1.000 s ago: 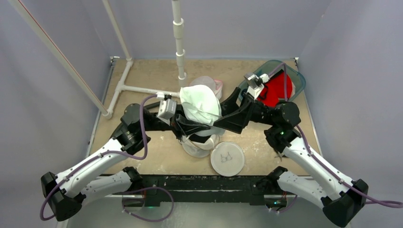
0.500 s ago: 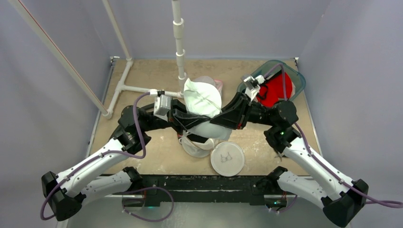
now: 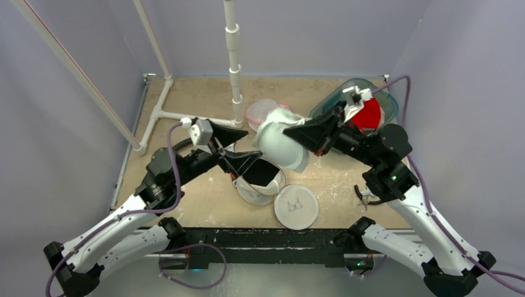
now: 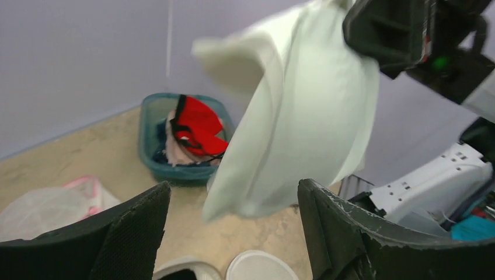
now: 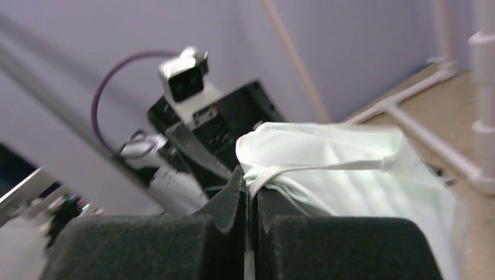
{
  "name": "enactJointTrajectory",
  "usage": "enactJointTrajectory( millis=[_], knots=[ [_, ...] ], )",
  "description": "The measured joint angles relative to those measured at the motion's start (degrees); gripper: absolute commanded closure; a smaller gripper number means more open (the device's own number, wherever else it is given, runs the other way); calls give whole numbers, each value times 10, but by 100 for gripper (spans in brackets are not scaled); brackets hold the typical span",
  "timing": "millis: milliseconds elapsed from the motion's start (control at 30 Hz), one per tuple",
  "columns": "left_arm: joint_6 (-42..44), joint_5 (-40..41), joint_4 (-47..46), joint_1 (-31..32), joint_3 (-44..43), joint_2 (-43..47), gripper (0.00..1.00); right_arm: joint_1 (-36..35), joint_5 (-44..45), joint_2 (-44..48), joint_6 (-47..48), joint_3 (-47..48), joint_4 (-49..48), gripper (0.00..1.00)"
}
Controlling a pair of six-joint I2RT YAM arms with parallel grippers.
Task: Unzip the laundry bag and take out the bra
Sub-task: Pick up the bra from the laundry bag, then place the bra in the bin.
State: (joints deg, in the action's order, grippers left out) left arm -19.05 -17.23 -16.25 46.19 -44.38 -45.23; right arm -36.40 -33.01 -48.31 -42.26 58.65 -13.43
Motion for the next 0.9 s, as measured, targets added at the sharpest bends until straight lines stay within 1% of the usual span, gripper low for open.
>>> enactJointTrajectory(
  millis=[100, 267, 367, 467, 567, 667, 800, 900],
  knots=[
    [-10, 83, 45, 0, 33, 66, 19, 0, 109, -5, 51, 56, 52, 100],
    [-35, 231, 109, 0, 59, 171, 16, 3, 289, -44, 103, 104, 102, 100],
    [-66, 325, 151, 0, 59, 196, 16, 17, 370, -82, 116, 116, 117, 100],
    [-106, 404, 212, -1, 59, 194, 16, 48, 423, -132, 119, 122, 132, 100],
    [-141, 447, 264, -1, 59, 184, 16, 87, 452, -177, 118, 122, 146, 100],
    [-176, 473, 305, -1, 59, 168, 16, 136, 455, -208, 118, 122, 146, 100],
    [-208, 478, 333, -1, 64, 149, 16, 209, 449, -234, 119, 123, 135, 100],
    [-220, 475, 340, -1, 71, 139, 16, 256, 435, -272, 128, 159, 141, 100]
  ],
)
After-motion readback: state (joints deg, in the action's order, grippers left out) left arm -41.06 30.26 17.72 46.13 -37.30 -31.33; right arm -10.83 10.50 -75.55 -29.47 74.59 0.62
